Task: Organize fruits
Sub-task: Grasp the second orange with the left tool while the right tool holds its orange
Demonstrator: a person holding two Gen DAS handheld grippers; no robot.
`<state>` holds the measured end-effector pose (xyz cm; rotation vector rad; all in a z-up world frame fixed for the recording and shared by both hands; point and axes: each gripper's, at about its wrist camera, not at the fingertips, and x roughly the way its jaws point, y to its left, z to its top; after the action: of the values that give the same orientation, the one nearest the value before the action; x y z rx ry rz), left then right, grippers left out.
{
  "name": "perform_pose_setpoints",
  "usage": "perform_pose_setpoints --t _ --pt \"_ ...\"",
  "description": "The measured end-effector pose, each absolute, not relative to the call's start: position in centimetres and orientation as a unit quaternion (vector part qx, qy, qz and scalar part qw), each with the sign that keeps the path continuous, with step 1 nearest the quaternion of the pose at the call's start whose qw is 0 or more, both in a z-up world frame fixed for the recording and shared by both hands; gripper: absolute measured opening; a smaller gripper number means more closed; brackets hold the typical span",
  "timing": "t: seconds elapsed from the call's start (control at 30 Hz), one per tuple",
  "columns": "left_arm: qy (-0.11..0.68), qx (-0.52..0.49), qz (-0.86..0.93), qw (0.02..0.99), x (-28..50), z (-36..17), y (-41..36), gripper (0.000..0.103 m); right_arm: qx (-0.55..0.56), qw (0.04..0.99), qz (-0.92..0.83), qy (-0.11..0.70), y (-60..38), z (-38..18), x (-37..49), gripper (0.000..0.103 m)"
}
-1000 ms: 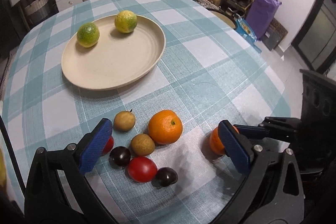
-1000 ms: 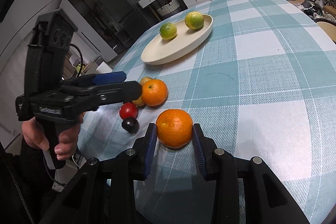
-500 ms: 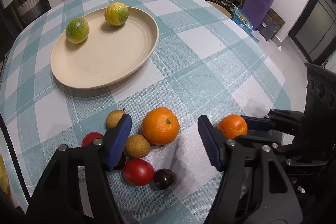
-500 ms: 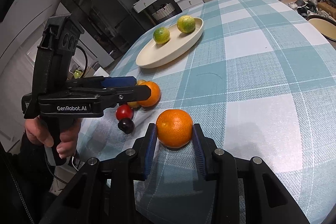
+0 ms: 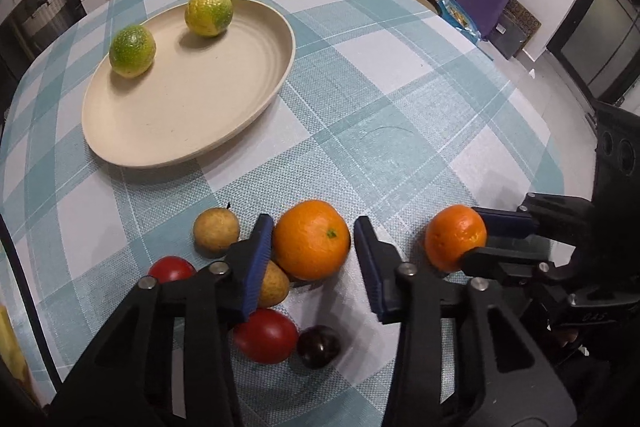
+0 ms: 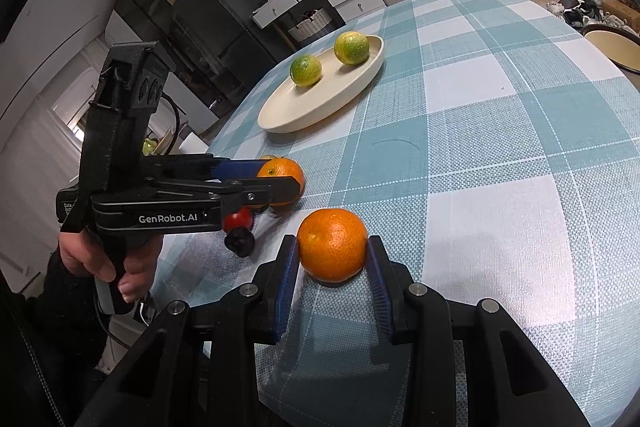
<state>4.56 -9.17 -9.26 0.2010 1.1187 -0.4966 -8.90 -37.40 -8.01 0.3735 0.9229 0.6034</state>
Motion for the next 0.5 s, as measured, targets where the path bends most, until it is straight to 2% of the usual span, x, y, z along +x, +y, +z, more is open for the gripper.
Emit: perform_pose_setpoints --t 0.5 --pt "0.525 0.042 -0.24 0.816 5.1 -8.7 -7.8 0.035 0.179 0.837 0.284 0.433 -37.4 -8.0 -8.9 0.035"
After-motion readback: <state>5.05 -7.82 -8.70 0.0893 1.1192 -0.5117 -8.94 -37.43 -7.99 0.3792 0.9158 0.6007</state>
